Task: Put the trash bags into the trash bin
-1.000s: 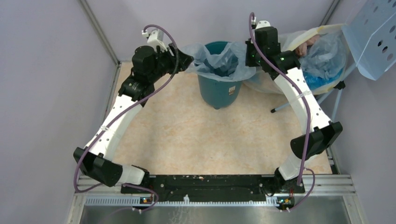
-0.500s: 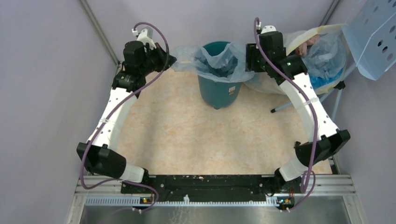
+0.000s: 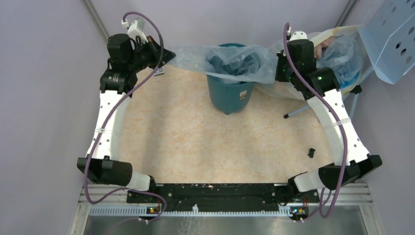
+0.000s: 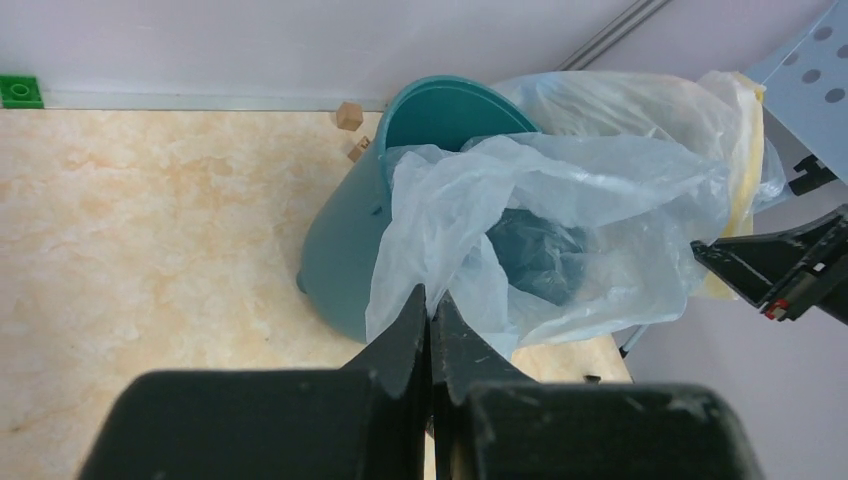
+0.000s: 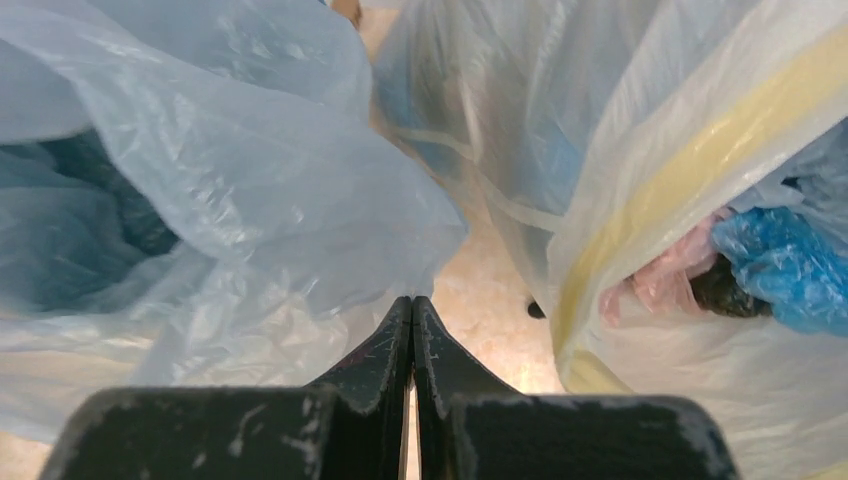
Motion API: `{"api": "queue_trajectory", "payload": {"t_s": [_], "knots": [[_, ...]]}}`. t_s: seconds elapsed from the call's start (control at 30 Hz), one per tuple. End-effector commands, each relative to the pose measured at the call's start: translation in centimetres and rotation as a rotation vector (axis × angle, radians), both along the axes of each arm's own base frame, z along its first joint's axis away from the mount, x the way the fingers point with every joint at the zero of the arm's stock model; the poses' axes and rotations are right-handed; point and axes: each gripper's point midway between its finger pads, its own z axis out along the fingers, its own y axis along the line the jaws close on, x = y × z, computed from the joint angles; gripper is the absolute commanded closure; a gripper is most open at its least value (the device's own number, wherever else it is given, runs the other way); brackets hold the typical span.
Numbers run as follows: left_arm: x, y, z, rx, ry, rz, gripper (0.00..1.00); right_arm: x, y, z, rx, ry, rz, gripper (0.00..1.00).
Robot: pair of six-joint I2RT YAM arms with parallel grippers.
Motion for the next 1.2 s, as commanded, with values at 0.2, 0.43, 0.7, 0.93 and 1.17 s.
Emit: {"api": "queue_trajectory", "payload": {"t_s": [0.2,0.43,0.7,0.93,1.17], "knots": [[1.5,1.4,-3.5,0.041,0.082,-0.020,1.00,-0.3,-0.5,-4.2,0.020,0.065,-0.003,1.00],[2.2,1.3,-7.9,0.047,0.158,-0.035,1.00,0.4,-0.1,-8.8,0.014,0.137,-0.011,1.00],[5.1,2.4,-14.6,0.065,0.208,0.090,1.00,4.8,0.1,-9.5,0.021,0.106,-0.070,1.00],[8.9,-0.6,-13.0,-0.018,0.124,0.055,1.00,8.6,0.2,-5.5,0.060,-0.011,-0.113,1.00],[10.7,-3.9,-11.3,-0.116,0.051,-0.060,0.89,11.7,1.7,-5.4,0.076,0.006,-0.042,0.82]]}}
